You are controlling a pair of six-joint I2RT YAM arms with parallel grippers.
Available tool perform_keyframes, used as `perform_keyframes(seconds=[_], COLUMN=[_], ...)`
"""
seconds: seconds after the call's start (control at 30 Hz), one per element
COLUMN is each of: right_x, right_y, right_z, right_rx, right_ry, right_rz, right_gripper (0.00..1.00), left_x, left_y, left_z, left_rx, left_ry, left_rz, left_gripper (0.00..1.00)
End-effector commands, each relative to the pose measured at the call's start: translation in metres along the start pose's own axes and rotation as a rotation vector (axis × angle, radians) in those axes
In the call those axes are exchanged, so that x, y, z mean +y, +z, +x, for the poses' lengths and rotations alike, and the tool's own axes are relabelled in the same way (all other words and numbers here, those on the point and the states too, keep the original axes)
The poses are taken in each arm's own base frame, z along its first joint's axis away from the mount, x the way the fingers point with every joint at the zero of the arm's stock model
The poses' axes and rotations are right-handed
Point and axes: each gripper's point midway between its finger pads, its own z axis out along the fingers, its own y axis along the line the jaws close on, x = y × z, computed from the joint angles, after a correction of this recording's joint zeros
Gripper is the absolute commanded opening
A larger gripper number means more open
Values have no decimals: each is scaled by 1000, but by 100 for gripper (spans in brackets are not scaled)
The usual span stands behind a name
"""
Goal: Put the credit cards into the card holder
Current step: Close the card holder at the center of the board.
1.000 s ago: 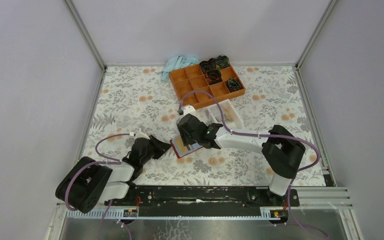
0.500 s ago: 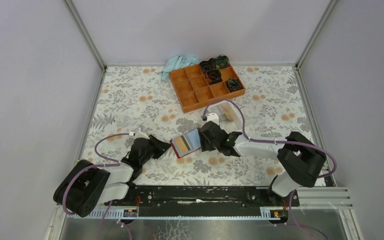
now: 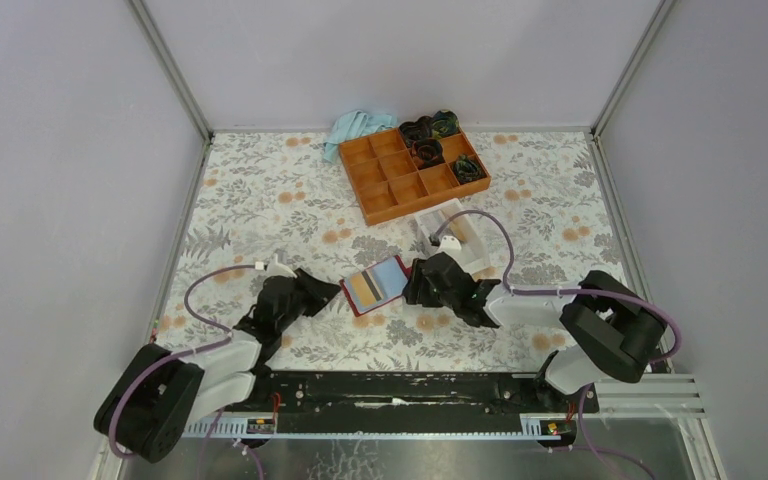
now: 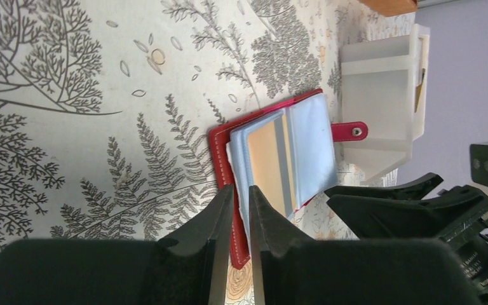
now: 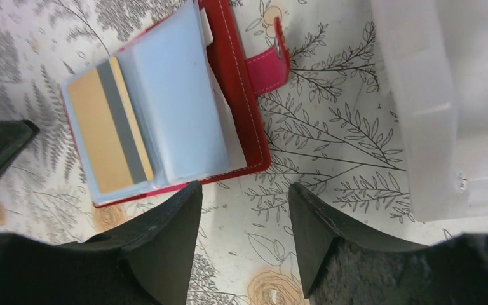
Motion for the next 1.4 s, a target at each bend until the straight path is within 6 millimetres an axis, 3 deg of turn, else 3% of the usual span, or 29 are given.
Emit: perform_keyframes(seconds=[0.0,0.13,0.33,0.73,1.1,1.37], right_x=[9,4,-3,-2,7,6], right_y=[2,7,12,24,25,37], right_z=[-16,-12,-3,10,2,2], right_rx=[-82,-82,-68,-47,-88,-97], right_ry=[160,237,295,381,375,331], right_rz=[-72,-85,-71,-110,-179,-165], right_gripper=[61,61,61,61,60,52], left_x=[-10,-23,-34,-7,5,9], left_y=[-3,-2,9,29,31,29], left_z=[-11,-18,-7,19,26,29], left_rx=[-36,-45,2,72,94,102], left_ry=[64,101,151,198,206,213], left_rz=[9,23,23,-118,-170,-184], left_gripper=[22,22,22,21,21,21])
